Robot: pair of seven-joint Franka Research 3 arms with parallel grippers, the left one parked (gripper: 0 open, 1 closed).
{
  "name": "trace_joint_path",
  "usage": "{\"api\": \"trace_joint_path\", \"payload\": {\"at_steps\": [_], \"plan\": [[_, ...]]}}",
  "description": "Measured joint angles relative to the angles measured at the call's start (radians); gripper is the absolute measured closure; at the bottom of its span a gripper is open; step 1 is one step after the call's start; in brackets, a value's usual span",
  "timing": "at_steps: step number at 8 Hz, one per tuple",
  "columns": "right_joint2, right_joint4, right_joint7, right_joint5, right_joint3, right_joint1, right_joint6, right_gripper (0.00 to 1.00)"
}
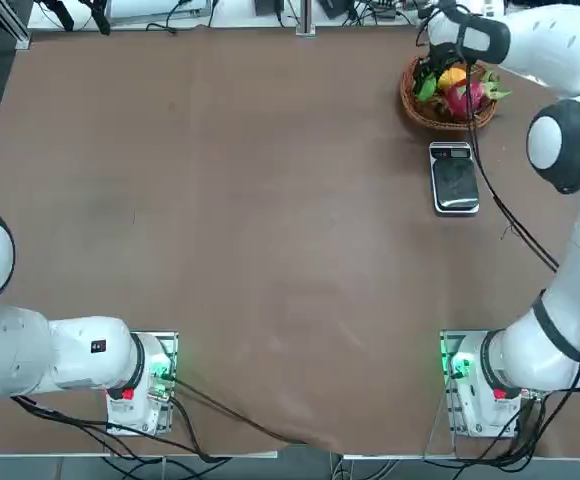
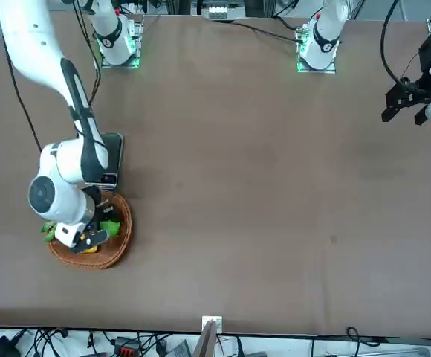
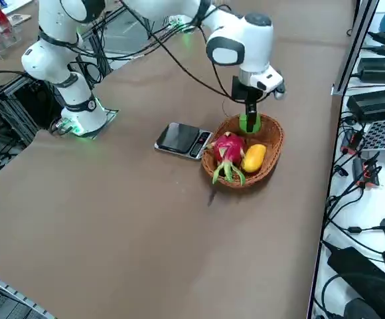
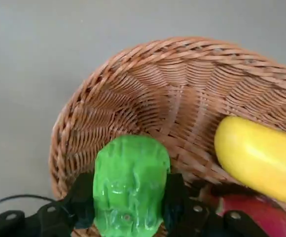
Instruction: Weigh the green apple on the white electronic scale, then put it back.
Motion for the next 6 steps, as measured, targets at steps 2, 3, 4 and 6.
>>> {"api": "trace_joint_path", "payload": {"at_steps": [2,3,4,6], "plan": [[0.015,0.005,0.0,0.0,-0.001,-0.001,0.0,0.32],[0.022,0.005,0.0,0.0,-0.003,-0.001,0.0,0.32],[0.031,0.005,0.0,0.0,-0.004,-0.003,0.0,0.32],[0.042,0.01,0.0,0.0,-0.005,-0.007,0.006,0.16]]}}
